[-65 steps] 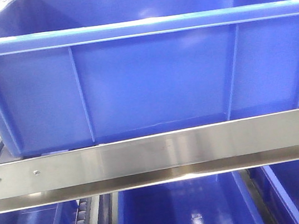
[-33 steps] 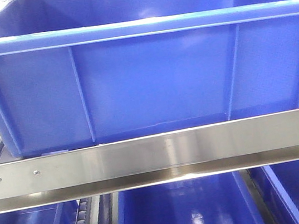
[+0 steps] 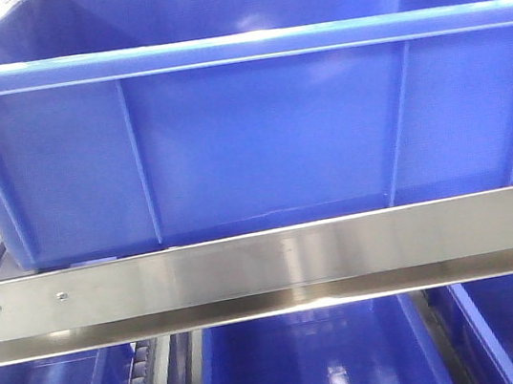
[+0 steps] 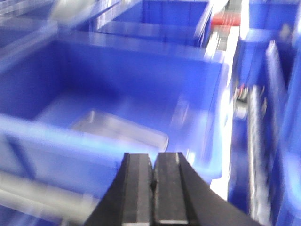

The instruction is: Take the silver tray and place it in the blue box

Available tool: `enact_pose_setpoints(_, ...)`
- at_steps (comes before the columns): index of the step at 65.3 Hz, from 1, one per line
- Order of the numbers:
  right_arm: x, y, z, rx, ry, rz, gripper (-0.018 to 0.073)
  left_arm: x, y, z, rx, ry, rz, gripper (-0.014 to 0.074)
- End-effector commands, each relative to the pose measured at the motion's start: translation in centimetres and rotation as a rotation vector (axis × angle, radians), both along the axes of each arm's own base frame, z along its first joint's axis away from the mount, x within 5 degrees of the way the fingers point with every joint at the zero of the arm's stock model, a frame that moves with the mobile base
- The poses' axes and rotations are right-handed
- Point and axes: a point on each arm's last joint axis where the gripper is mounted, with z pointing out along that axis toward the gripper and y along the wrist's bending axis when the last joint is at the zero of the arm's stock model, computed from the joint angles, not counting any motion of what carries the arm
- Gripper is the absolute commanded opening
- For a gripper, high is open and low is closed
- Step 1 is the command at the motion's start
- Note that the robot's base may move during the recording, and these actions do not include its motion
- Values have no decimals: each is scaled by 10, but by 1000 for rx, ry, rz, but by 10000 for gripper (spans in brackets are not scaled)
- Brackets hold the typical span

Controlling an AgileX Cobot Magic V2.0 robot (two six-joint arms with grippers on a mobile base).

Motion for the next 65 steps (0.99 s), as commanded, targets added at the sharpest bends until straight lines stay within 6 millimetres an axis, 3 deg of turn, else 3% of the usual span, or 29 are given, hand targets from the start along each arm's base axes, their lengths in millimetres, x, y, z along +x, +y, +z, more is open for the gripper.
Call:
enact_pose_setpoints(1, 3, -1, 9, -5, -118, -49, 52, -2, 1, 10, -11, -107, 11, -97)
enact_pose_setpoints(20, -1, -19, -59, 11, -70, -311, 52, -2, 1, 10, -11, -107, 11, -97)
enact_pose_setpoints(30, -9, -20, -99, 7, -56, -349, 52, -2, 1, 10, -11, -107, 11, -97)
enact_pose_setpoints(41, -9, -21, -130, 7, -60, -351, 52, -2, 1, 10, -11, -105, 11, -97)
enact_pose_setpoints(65, -9, -21, -133, 6, -49, -350, 52, -2, 1, 10, -11, -105, 11, -97)
